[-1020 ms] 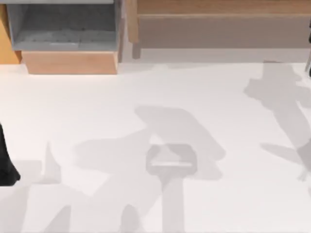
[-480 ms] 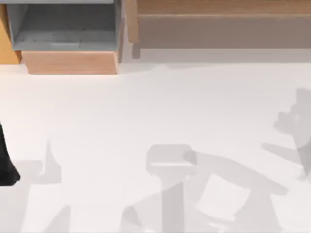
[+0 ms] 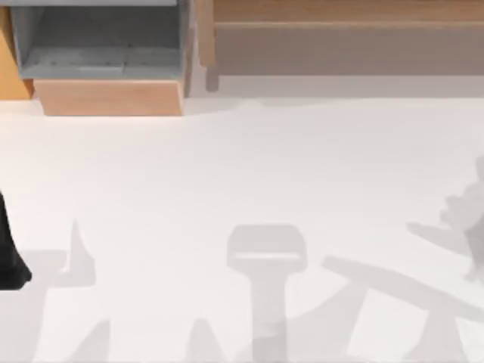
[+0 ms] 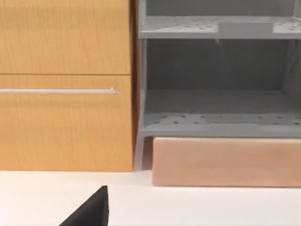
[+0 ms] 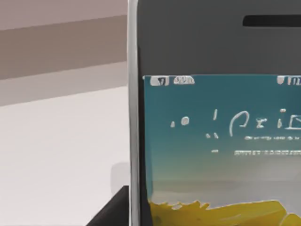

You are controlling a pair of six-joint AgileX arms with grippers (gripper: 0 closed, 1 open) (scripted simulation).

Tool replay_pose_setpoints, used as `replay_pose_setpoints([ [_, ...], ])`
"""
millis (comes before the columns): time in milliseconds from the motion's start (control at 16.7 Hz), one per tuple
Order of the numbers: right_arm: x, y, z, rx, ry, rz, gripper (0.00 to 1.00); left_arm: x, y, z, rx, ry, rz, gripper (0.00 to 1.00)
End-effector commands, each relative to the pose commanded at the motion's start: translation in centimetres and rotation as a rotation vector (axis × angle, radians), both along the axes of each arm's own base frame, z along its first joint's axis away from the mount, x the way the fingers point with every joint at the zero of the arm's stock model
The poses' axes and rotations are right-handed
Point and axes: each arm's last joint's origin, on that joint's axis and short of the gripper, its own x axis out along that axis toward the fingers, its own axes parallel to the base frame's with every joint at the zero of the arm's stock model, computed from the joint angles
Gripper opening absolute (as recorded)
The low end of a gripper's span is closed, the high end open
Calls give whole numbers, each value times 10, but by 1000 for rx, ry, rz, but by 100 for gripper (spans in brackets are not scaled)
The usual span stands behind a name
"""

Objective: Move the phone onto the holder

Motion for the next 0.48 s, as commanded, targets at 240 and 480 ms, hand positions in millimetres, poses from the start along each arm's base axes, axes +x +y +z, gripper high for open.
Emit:
replay_pose_setpoints([
  [240, 1, 1, 0, 3, 3, 3, 0, 0, 0, 0, 0, 0, 0, 100],
  [480, 5, 0, -3, -4, 11, 0, 0, 0, 0, 0, 0, 0, 0, 100],
])
